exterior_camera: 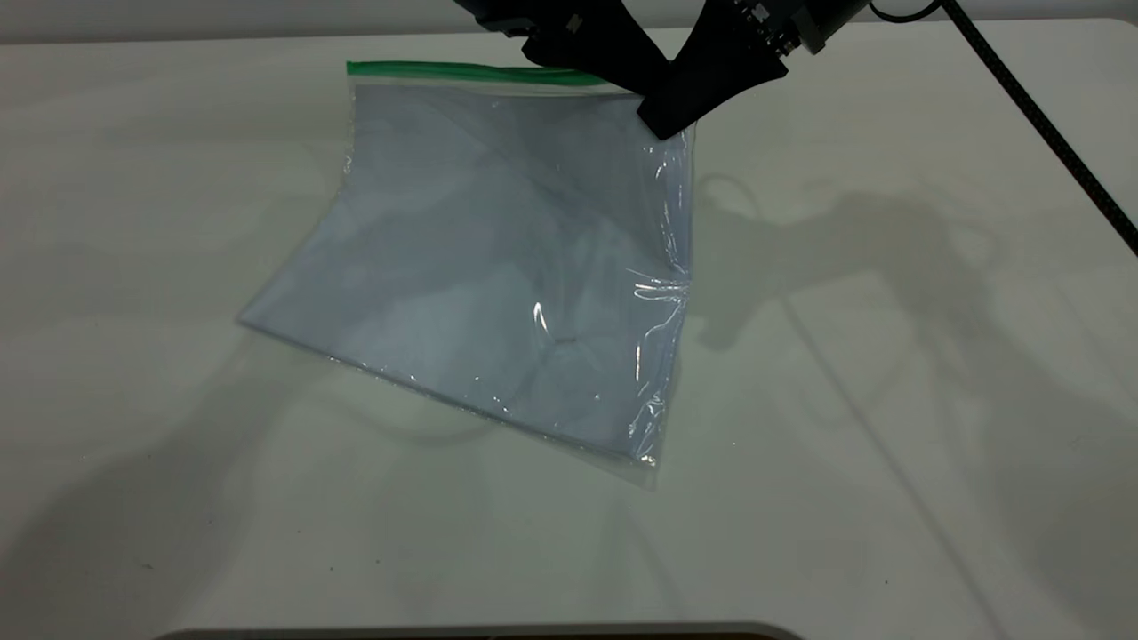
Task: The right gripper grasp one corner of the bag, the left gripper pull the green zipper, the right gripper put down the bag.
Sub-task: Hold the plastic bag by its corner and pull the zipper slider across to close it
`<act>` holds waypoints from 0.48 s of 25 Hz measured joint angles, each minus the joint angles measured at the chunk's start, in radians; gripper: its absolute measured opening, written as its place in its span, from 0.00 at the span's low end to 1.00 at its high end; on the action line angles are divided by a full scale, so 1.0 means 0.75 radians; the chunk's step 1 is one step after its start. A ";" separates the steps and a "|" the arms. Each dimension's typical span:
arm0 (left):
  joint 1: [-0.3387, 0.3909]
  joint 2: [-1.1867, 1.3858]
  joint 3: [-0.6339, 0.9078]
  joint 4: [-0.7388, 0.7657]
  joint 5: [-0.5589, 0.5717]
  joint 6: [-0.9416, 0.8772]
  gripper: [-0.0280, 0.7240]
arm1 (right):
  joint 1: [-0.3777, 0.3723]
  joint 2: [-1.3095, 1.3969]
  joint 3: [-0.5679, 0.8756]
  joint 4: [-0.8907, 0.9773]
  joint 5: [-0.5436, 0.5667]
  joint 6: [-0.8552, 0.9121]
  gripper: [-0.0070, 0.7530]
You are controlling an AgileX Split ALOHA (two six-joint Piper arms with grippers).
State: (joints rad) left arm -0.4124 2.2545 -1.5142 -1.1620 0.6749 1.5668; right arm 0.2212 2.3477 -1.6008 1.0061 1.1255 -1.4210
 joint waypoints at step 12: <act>0.000 0.000 0.000 0.000 -0.011 -0.001 0.26 | 0.000 0.000 0.000 -0.003 -0.002 0.000 0.05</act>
State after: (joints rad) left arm -0.4124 2.2545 -1.5142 -1.1623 0.6668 1.5665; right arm 0.2212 2.3477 -1.6008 1.0040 1.1242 -1.4210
